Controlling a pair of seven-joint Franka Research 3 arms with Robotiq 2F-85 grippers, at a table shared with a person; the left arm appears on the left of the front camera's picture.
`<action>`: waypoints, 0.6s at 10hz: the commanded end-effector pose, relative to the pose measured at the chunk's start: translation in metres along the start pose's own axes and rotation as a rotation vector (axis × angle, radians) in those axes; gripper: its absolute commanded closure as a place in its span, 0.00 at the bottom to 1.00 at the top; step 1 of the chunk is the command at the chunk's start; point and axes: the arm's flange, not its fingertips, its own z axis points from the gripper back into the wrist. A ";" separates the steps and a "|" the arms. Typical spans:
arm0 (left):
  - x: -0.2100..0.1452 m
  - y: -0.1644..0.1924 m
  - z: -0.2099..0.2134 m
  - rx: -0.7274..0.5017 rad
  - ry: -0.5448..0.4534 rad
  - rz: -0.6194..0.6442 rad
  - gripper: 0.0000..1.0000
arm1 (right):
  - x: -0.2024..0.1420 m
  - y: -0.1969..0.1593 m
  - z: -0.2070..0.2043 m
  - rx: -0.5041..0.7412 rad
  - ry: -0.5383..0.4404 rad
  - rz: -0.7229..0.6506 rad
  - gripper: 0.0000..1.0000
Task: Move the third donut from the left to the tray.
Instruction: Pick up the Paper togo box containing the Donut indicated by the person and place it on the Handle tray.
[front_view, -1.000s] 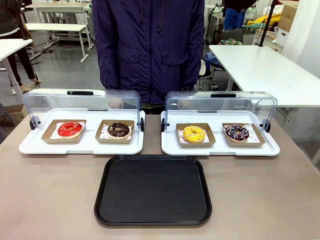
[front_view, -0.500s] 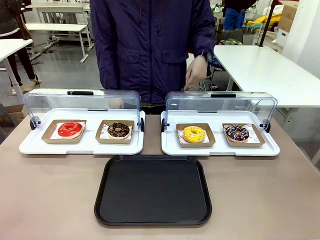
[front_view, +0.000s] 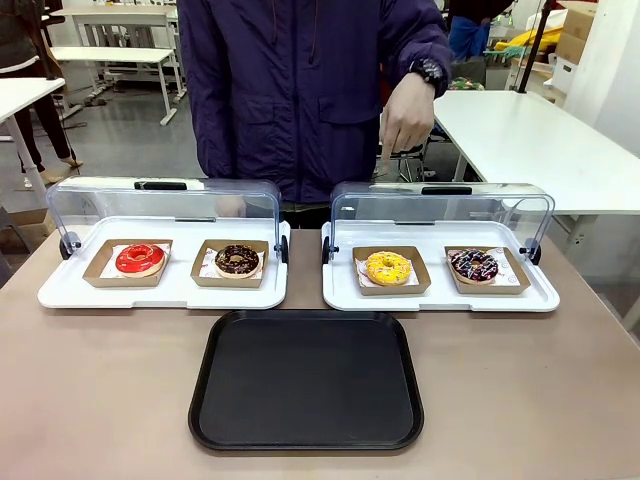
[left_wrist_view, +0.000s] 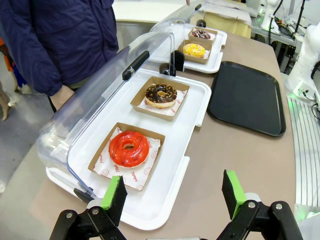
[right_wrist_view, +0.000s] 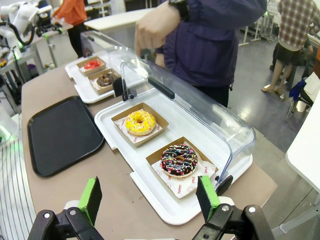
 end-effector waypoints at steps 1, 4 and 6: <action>0.001 -0.002 0.002 -0.008 0.005 -0.007 0.00 | 0.001 0.000 -0.001 -0.001 -0.015 0.013 0.00; 0.001 -0.002 0.002 -0.008 0.005 -0.007 0.00 | 0.001 0.000 -0.001 -0.001 -0.015 0.013 0.00; 0.001 -0.002 0.002 -0.008 0.005 -0.007 0.00 | 0.001 0.000 -0.001 -0.001 -0.015 0.013 0.00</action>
